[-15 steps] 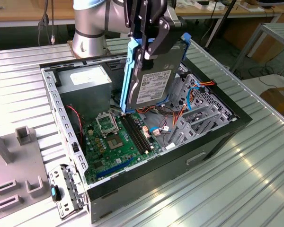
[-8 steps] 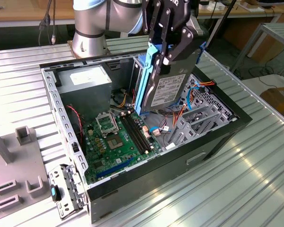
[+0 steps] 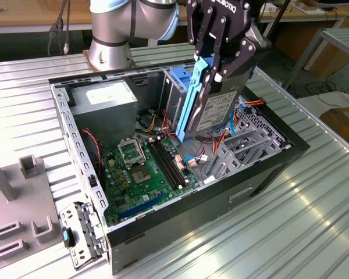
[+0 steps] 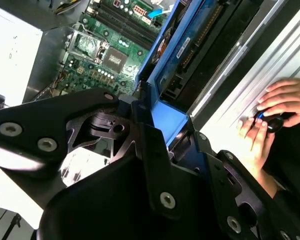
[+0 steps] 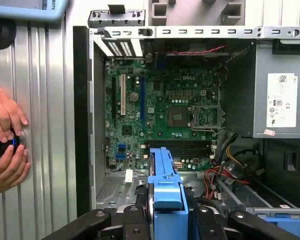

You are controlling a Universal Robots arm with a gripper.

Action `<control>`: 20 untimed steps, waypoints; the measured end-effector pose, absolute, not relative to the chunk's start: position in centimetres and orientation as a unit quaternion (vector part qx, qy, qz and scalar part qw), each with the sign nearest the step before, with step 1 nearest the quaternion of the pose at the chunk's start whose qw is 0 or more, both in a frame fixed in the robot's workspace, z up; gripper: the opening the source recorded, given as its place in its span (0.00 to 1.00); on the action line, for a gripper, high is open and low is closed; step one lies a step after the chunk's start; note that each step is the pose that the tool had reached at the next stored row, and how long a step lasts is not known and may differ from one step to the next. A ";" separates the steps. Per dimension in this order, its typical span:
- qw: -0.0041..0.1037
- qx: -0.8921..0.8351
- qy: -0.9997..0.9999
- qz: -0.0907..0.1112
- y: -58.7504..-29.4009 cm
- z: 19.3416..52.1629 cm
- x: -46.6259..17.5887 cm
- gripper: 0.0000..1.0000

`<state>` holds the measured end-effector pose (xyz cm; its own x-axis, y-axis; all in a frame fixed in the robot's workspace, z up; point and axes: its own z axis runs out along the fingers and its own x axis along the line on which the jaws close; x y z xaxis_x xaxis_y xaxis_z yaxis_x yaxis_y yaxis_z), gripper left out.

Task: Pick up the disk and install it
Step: 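Insert the disk into the insertion slot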

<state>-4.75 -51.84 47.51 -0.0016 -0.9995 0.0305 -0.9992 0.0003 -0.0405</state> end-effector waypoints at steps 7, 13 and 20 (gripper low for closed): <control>0.003 -0.707 0.707 -0.025 -53.0 47.3 -2.8 0.37; 0.002 -0.702 0.711 -0.027 -53.5 46.8 -2.0 0.37; 0.002 -0.702 0.712 -0.027 -53.5 46.3 0.8 0.37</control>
